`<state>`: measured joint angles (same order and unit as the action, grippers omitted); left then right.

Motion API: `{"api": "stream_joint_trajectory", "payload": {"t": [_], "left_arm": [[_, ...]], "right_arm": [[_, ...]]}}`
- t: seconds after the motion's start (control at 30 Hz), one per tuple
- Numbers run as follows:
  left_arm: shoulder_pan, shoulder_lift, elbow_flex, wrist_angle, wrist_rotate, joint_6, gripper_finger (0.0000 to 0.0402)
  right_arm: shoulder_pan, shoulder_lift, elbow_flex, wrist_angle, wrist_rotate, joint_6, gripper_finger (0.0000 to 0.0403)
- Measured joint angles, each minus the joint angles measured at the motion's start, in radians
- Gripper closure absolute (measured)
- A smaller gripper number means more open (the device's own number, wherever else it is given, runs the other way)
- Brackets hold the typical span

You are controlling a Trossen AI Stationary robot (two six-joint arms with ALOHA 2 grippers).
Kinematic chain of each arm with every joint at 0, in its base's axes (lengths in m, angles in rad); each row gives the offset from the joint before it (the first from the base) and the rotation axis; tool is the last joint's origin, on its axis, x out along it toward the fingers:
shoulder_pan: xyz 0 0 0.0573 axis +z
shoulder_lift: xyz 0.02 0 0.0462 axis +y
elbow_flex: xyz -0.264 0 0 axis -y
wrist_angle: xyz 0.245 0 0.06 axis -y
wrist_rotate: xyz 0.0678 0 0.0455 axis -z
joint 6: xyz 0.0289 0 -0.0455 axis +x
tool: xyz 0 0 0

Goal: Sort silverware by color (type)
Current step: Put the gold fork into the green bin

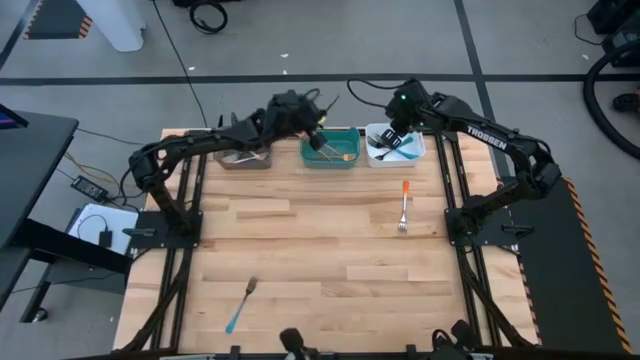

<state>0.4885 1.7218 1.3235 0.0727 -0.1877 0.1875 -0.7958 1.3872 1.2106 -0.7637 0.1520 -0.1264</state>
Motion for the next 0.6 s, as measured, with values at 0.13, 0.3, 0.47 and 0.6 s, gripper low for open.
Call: {"api": "stream_joint_trajectory", "payload": {"t": [0.13, 0.3, 0.47, 0.6], "left_arm": [[0.046, 0.025, 0.001, 0.006, 0.151, -0.042, 0.0377], [0.064, 0.088, -0.002, -0.015, 0.266, -0.046, 0.0376], [0.065, 0.144, -0.001, -0.065, 0.281, -0.019, 0.0375], [0.064, 0.185, -0.001, -0.074, 0.292, 0.005, 0.0374]], "right_arm": [[-0.009, 0.0, 0.0, 0.001, 0.0, 0.021, 0.0339], [-0.014, 0.0, 0.0, 0.004, 0.0, 0.109, 0.0339], [-0.013, 0.0, 0.0, 0.004, 0.004, 0.135, 0.0339], [-0.013, 0.0, 0.0, 0.004, 0.004, 0.169, 0.0339]]}}
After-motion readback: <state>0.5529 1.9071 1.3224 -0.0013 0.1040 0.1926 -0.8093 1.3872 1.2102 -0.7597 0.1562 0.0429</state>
